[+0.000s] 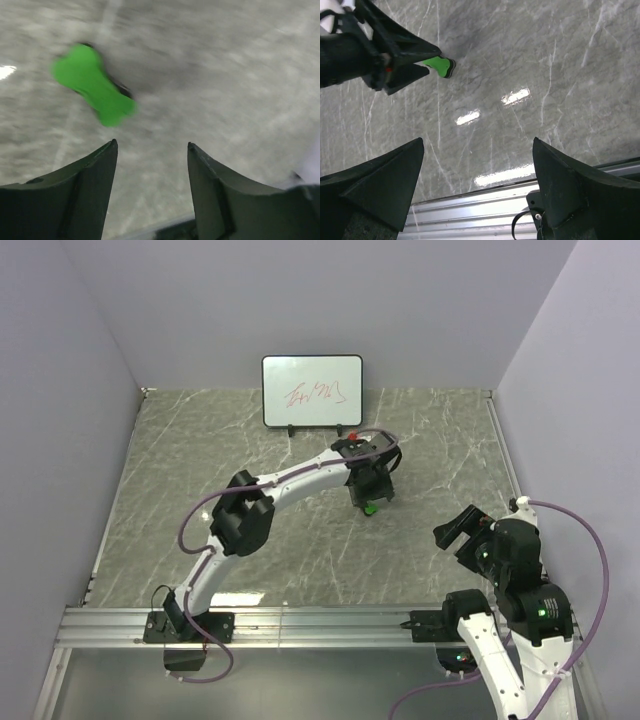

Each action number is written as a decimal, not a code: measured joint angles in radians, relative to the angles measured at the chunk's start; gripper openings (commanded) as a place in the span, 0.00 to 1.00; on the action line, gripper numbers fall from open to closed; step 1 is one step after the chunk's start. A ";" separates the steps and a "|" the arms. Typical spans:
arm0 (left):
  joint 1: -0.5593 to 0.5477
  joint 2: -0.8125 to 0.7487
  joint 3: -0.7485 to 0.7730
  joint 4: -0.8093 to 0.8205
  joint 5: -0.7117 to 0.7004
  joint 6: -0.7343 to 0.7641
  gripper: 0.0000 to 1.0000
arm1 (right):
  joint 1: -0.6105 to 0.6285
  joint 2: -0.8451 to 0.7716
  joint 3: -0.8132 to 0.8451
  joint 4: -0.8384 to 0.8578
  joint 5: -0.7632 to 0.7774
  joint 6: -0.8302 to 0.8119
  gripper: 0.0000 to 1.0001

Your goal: Erase the whiteboard

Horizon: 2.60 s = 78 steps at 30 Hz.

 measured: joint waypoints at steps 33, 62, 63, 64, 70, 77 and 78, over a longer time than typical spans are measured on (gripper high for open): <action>0.072 0.108 -0.029 -0.003 -0.016 0.049 0.00 | 0.000 0.047 -0.012 0.024 -0.014 -0.005 0.95; 0.620 -0.417 -0.348 0.123 0.061 0.569 0.00 | -0.119 1.997 1.228 1.075 -0.752 0.235 0.89; 0.631 -0.417 -0.346 0.123 0.062 0.577 0.00 | -0.127 2.055 1.283 1.099 -0.766 0.263 0.89; 0.639 -0.417 -0.346 0.122 0.061 0.583 0.00 | -0.133 2.113 1.340 1.124 -0.784 0.292 0.88; 0.644 -0.422 -0.385 0.116 0.058 0.585 0.00 | -0.133 2.341 1.513 1.361 -0.836 0.492 0.88; 0.685 -0.384 -0.375 0.093 0.070 0.575 0.00 | -0.109 2.428 1.524 1.444 -0.854 0.562 0.87; 0.694 -0.370 -0.367 0.092 0.074 0.574 0.00 | -0.101 2.430 1.524 1.446 -0.857 0.562 0.86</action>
